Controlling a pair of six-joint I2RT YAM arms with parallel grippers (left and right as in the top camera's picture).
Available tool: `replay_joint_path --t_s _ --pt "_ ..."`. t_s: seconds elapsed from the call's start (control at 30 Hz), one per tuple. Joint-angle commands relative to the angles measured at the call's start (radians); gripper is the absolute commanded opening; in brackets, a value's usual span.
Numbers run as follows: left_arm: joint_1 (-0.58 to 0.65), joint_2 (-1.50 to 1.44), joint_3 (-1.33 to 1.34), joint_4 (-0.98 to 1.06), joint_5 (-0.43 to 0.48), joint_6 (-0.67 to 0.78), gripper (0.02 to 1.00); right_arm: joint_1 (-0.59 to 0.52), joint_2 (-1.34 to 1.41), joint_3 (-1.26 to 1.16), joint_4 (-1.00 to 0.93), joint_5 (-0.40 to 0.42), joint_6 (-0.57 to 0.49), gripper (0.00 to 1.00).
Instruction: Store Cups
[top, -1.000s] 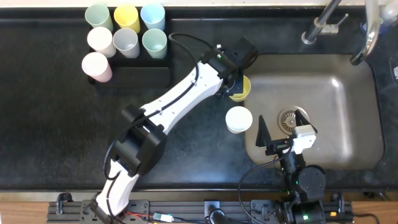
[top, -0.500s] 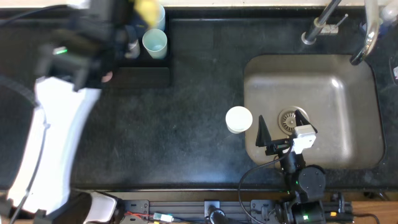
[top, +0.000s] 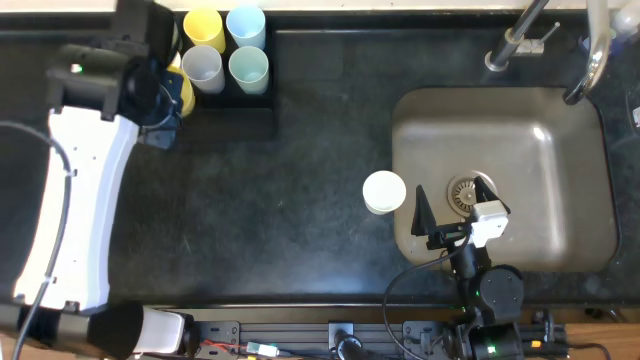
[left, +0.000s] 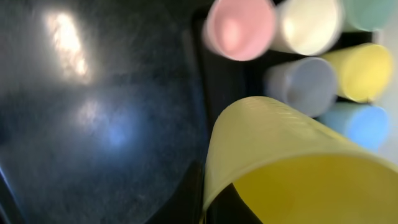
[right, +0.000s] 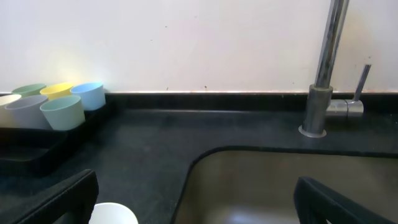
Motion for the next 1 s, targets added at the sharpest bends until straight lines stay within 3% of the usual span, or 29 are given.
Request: replay_joint_path --t_s 0.03,0.2,1.0 --pt "-0.002 0.039 -0.054 0.021 0.009 -0.098 0.036 -0.003 -0.008 -0.013 0.006 -0.004 -0.003 0.998" --pt "-0.002 0.123 -0.058 0.050 0.061 -0.068 0.036 -0.003 -0.008 -0.013 0.006 -0.004 -0.003 0.996" --pt "0.032 0.319 -0.060 0.156 0.043 -0.072 0.038 -0.003 -0.008 -0.013 0.006 -0.004 -0.003 0.998"
